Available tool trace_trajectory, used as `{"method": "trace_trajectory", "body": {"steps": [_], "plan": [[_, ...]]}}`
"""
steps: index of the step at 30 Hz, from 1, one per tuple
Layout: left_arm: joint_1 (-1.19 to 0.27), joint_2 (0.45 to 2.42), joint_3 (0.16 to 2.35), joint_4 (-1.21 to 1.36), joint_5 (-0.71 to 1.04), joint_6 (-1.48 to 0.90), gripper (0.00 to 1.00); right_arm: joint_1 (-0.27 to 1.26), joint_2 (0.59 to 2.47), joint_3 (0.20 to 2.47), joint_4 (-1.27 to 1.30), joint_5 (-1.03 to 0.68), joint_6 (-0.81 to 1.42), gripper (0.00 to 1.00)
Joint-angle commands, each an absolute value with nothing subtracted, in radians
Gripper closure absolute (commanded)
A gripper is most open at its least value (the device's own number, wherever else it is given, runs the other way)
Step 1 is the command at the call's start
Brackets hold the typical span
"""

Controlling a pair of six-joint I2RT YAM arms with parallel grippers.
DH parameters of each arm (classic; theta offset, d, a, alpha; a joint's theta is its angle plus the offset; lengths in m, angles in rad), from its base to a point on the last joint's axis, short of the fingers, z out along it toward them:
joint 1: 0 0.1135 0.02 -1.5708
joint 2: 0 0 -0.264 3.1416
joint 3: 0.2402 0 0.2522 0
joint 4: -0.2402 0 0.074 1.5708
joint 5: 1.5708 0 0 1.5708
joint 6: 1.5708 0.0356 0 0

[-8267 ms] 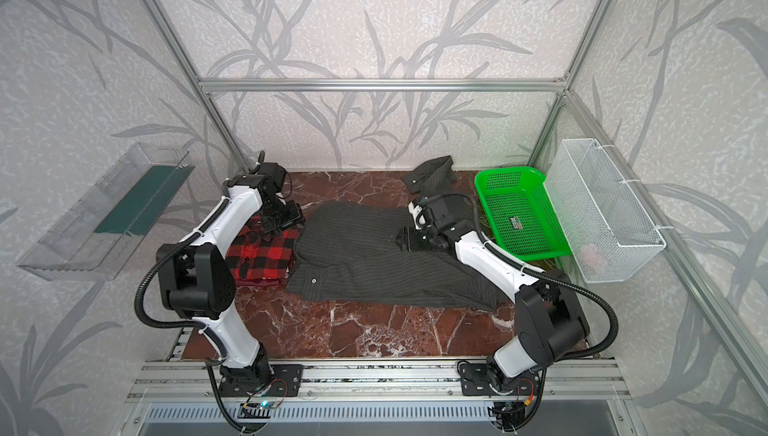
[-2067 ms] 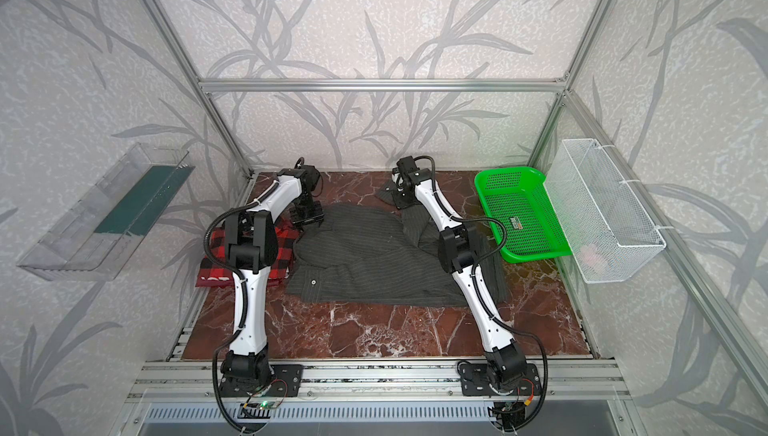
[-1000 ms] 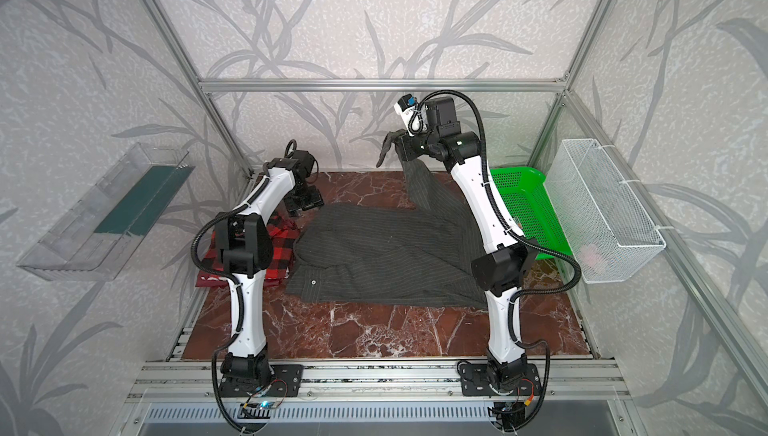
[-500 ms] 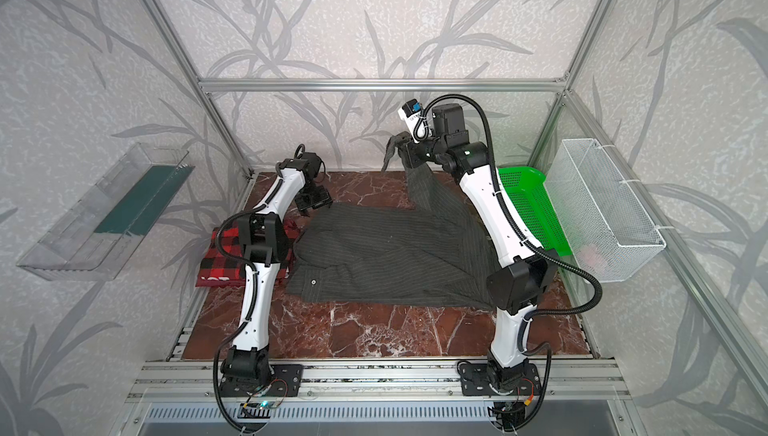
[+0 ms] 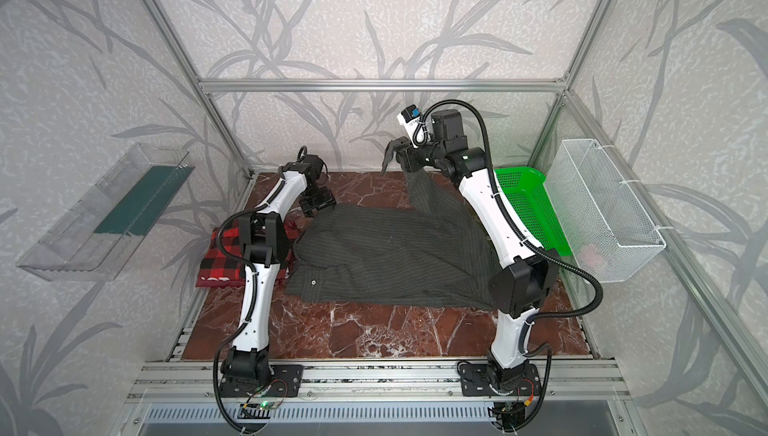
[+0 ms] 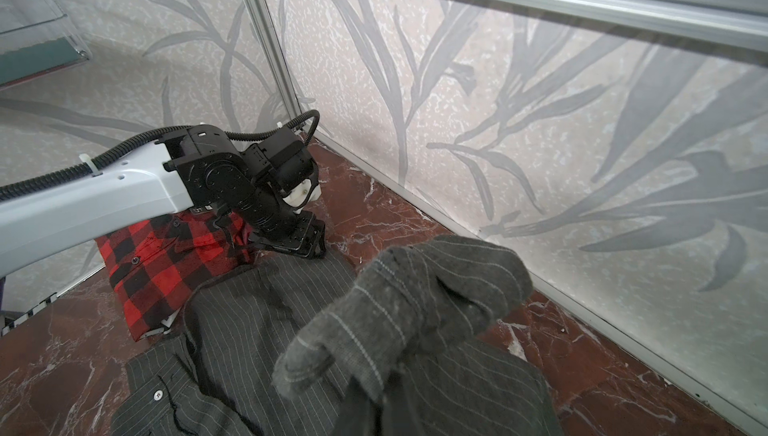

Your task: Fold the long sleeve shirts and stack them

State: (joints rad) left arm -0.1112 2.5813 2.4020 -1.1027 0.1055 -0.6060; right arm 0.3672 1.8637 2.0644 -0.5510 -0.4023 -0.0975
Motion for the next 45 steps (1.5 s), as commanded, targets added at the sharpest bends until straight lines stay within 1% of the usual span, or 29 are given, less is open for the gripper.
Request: {"method": "trace_trajectory", "body": {"steps": [1, 5, 13, 17, 18, 22, 24, 28, 29, 31, 35, 37, 39, 45], "plan": [[-0.114, 2.588, 2.445, -1.111, 0.122, -0.618, 0.28, 0.364, 1.811, 2.056, -0.510, -0.417, -0.089, 1.00], [-0.114, 2.608, 2.466, -1.110, 0.133, -0.613, 0.36, 0.364, 1.806, 2.048, -0.506, -0.417, -0.091, 1.00], [-0.115, 2.628, 2.493, -1.114, 0.117, -0.589, 0.58, 0.363, 1.780, 2.024, -0.485, -0.407, -0.092, 1.00], [-0.116, 2.633, 2.497, -1.108, 0.122, -0.588, 0.59, 0.362, 1.760, 2.001, -0.468, -0.405, -0.091, 1.00], [-0.116, 2.635, 2.498, -1.106, 0.125, -0.586, 0.61, 0.362, 1.757, 1.997, -0.466, -0.405, -0.089, 1.00], [-0.118, 2.637, 2.503, -1.104, 0.129, -0.583, 0.72, 0.362, 1.749, 1.988, -0.456, -0.408, -0.085, 1.00], [-0.118, 2.629, 2.506, -1.105, 0.122, -0.578, 0.79, 0.360, 1.741, 1.980, -0.449, -0.405, -0.082, 1.00], [-0.120, 2.597, 2.508, -1.111, 0.086, -0.557, 0.98, 0.351, 1.712, 1.933, -0.412, -0.398, -0.061, 1.00], [-0.121, 2.584, 2.505, -1.112, 0.078, -0.550, 1.00, 0.347, 1.691, 1.910, -0.391, -0.397, -0.045, 1.00], [-0.126, 2.554, 2.499, -1.116, 0.040, -0.532, 1.00, 0.342, 1.654, 1.858, -0.349, -0.382, -0.021, 1.00], [-0.156, 2.469, 2.428, -1.092, -0.095, -0.469, 1.00, 0.316, 1.598, 1.773, -0.284, -0.351, 0.046, 1.00], [-0.170, 2.411, 2.346, -1.050, -0.162, -0.448, 1.00, 0.304, 1.570, 1.740, -0.261, -0.333, 0.072, 1.00], [-0.176, 2.334, 2.219, -0.970, -0.200, -0.442, 1.00, 0.295, 1.533, 1.701, -0.242, -0.299, 0.093, 1.00], [-0.183, 2.110, 1.852, -0.692, -0.209, -0.461, 1.00, 0.288, 1.412, 1.556, -0.197, -0.209, 0.136, 1.00]]}}
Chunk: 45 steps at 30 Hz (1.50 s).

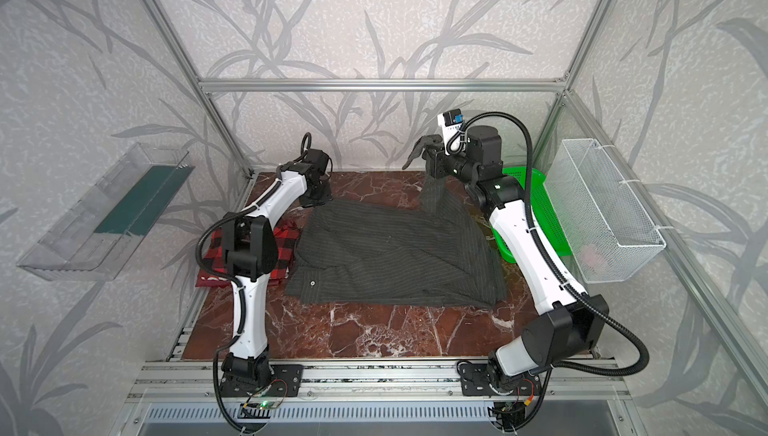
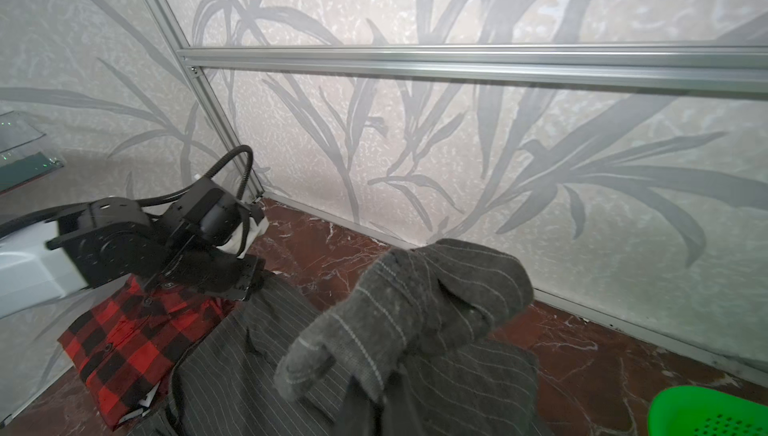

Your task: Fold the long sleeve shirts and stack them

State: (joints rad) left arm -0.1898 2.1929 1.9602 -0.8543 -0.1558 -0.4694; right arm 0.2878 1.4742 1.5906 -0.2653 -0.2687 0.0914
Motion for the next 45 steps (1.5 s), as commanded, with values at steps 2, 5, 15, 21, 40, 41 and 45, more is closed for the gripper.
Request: {"method": "trace_trajectory", "body": {"steps": [2, 5, 15, 21, 40, 41, 45], "plan": [[-0.193, 2.057, 1.760, -0.628, -0.207, -0.462, 1.00, 0.287, 1.377, 1.513, -0.194, -0.187, 0.154, 1.00], [-0.203, 1.981, 1.631, -0.536, -0.219, -0.473, 1.00, 0.287, 1.307, 1.434, -0.189, -0.149, 0.188, 1.00], [-0.239, 1.837, 1.381, -0.392, -0.239, -0.559, 1.00, 0.287, 1.082, 1.267, -0.286, -0.066, 0.233, 1.00], [-0.271, 1.725, 1.201, -0.303, -0.298, -0.633, 1.00, 0.288, 0.997, 1.223, -0.368, -0.048, 0.238, 1.00], [-0.299, 1.523, 0.861, -0.184, -0.320, -0.813, 0.99, 0.299, 0.757, 1.060, -0.627, -0.011, 0.238, 1.00], [-0.301, 1.525, 0.853, -0.183, -0.312, -0.824, 0.98, 0.299, 0.751, 1.048, -0.637, -0.009, 0.240, 1.00], [-0.306, 1.514, 0.810, -0.182, -0.294, -0.870, 0.91, 0.299, 0.731, 1.023, -0.667, -0.006, 0.241, 1.00]]}}
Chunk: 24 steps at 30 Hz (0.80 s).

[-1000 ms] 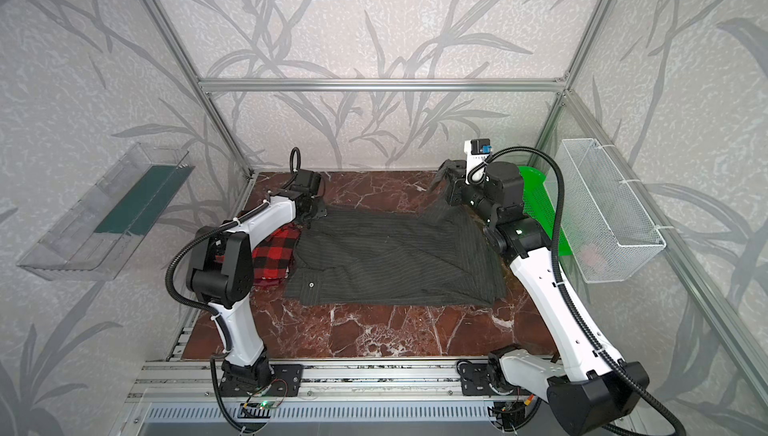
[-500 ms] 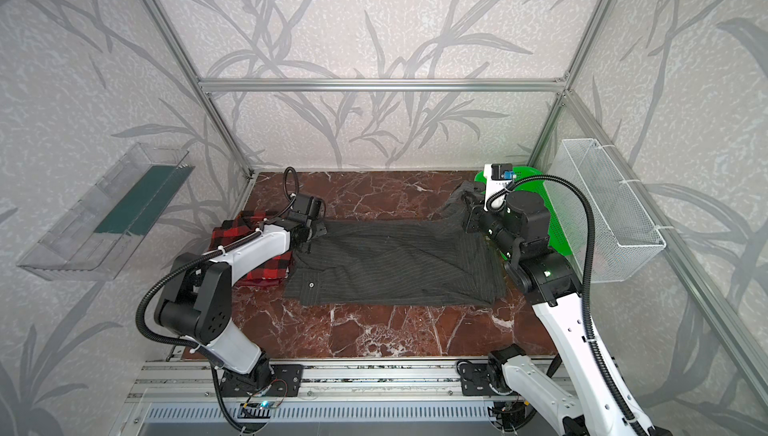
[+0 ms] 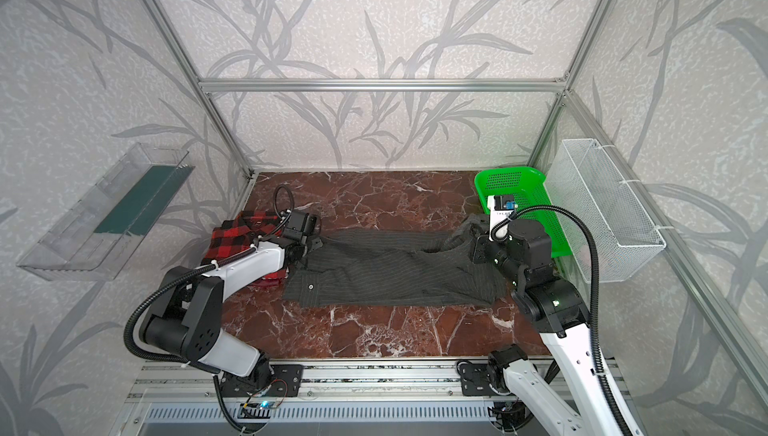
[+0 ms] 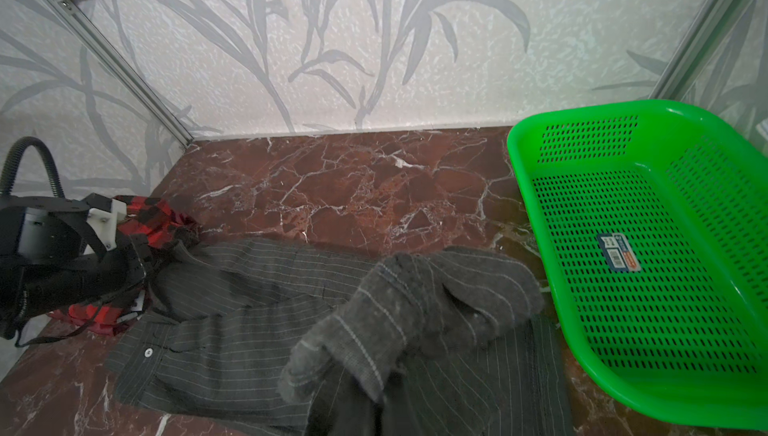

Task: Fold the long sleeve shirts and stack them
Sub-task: 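Lower the sleeve onto the table near the robot while the left gripper holds the hem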

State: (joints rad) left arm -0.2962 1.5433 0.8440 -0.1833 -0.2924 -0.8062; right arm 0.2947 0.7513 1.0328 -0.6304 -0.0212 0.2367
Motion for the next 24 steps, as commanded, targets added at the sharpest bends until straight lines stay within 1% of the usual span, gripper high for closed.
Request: {"method": "trace_trajectory", "body": {"steps": [1, 3, 6, 10, 13, 14, 16, 21, 24], "plan": [[-0.307, 1.508, 0.799, -0.182, -0.293, -0.876, 0.89, 0.299, 0.725, 1.019, -0.672, -0.005, 0.241, 1.00], [-0.308, 1.480, 0.776, -0.193, -0.296, -0.894, 0.86, 0.299, 0.709, 1.013, -0.680, -0.003, 0.238, 1.00], [-0.311, 1.411, 0.747, -0.209, -0.305, -0.910, 0.77, 0.299, 0.697, 1.006, -0.696, -0.005, 0.233, 1.00], [-0.325, 1.330, 0.730, -0.244, -0.309, -0.930, 0.68, 0.299, 0.685, 0.997, -0.708, -0.012, 0.235, 1.00], [-0.328, 1.305, 0.728, -0.273, -0.319, -0.943, 0.67, 0.299, 0.677, 1.004, -0.719, -0.012, 0.230, 1.00], [-0.328, 1.299, 0.729, -0.281, -0.321, -0.943, 0.67, 0.299, 0.676, 1.009, -0.726, -0.011, 0.229, 1.00], [-0.328, 1.289, 0.730, -0.304, -0.327, -0.951, 0.63, 0.301, 0.672, 1.017, -0.738, -0.011, 0.224, 1.00], [-0.328, 1.322, 0.735, -0.300, -0.320, -0.954, 0.48, 0.301, 0.675, 1.026, -0.738, -0.029, 0.227, 1.00], [-0.328, 1.365, 0.773, -0.314, -0.331, -0.958, 0.45, 0.301, 0.673, 1.029, -0.739, -0.038, 0.224, 1.00]]}}
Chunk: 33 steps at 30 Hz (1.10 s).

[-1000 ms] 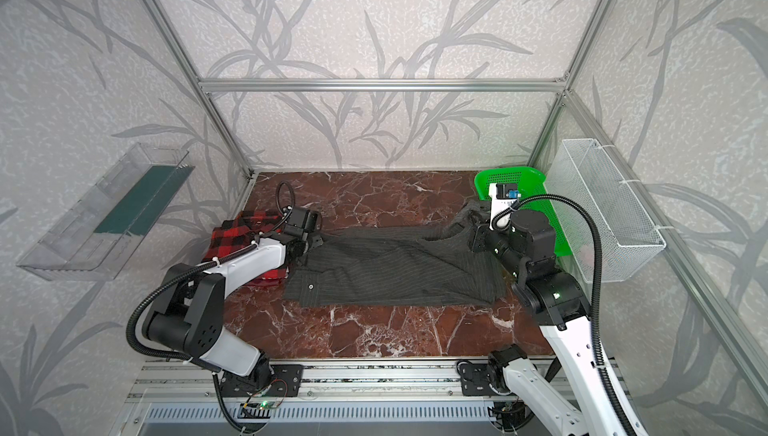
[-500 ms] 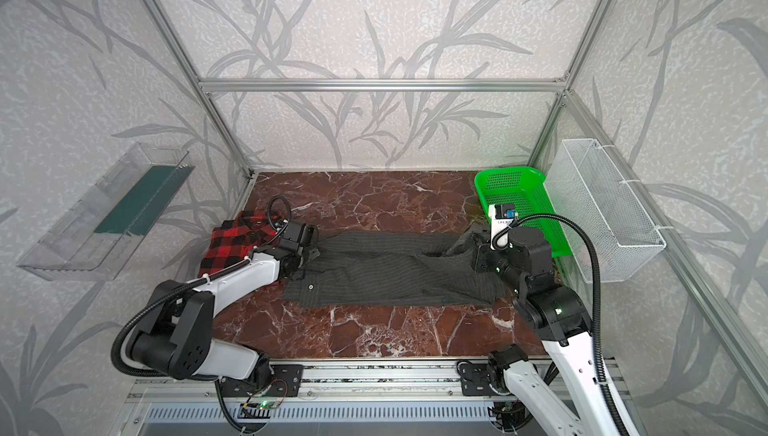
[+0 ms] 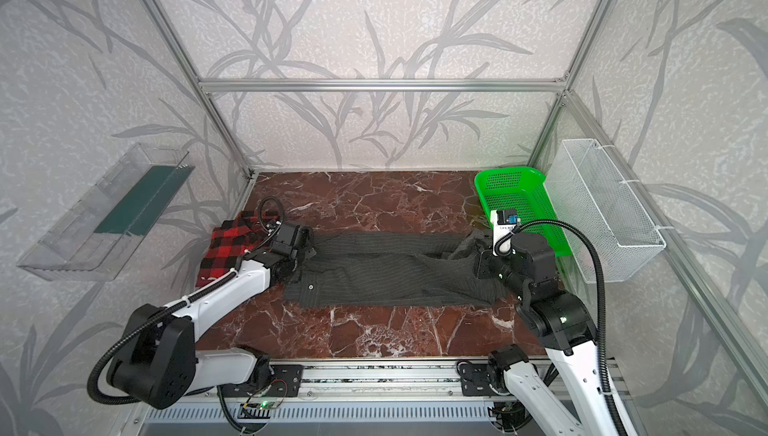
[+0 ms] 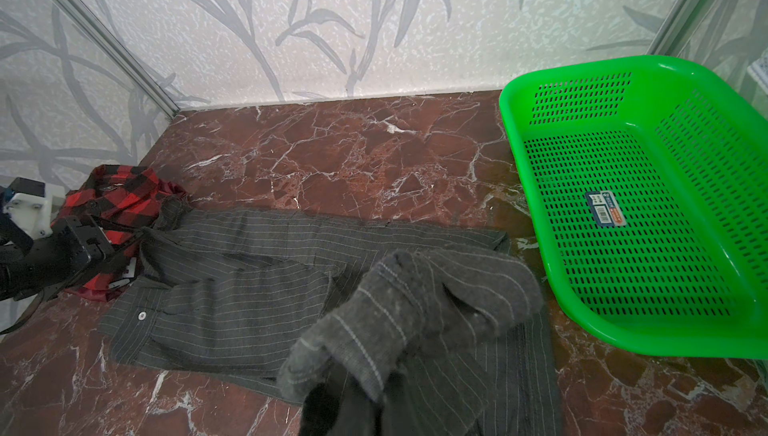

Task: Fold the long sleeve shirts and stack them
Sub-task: 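Lower the sleeve onto the table near the robot while the left gripper holds the hem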

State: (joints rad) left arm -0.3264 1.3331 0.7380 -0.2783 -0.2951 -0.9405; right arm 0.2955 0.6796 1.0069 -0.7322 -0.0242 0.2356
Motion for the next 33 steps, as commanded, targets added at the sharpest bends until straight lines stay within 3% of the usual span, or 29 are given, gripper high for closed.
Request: {"method": "trace_trajectory", "body": {"steps": [1, 3, 8, 15, 20, 24, 27, 30, 33], "plan": [[-0.328, 1.372, 0.788, -0.319, -0.328, -0.958, 0.41, 0.301, 0.670, 1.027, -0.740, -0.040, 0.223, 1.00], [-0.328, 1.377, 0.810, -0.318, -0.305, -0.950, 0.34, 0.301, 0.664, 1.025, -0.740, -0.041, 0.222, 1.00], [-0.328, 1.343, 0.811, -0.295, -0.247, -0.998, 0.28, 0.300, 0.656, 1.013, -0.730, -0.052, 0.221, 1.00], [-0.318, 1.395, 0.792, -0.233, -0.206, -1.037, 0.27, 0.302, 0.659, 1.011, -0.719, -0.067, 0.223, 1.00], [-0.272, 1.454, 0.792, -0.214, -0.136, -1.057, 0.44, 0.303, 0.654, 1.009, -0.721, -0.067, 0.219, 1.00], [-0.246, 1.481, 0.809, -0.254, -0.082, -1.049, 0.71, 0.305, 0.656, 1.020, -0.731, -0.054, 0.216, 1.00], [-0.246, 1.475, 0.792, -0.264, -0.075, -1.053, 0.86, 0.310, 0.667, 1.043, -0.750, -0.040, 0.206, 1.00], [-0.249, 1.453, 0.762, -0.285, -0.095, -1.054, 0.94, 0.323, 0.684, 1.076, -0.775, 0.010, 0.188, 1.00], [-0.253, 1.423, 0.728, -0.302, -0.114, -1.063, 0.94, 0.340, 0.696, 1.105, -0.787, 0.040, 0.175, 1.00]]}}
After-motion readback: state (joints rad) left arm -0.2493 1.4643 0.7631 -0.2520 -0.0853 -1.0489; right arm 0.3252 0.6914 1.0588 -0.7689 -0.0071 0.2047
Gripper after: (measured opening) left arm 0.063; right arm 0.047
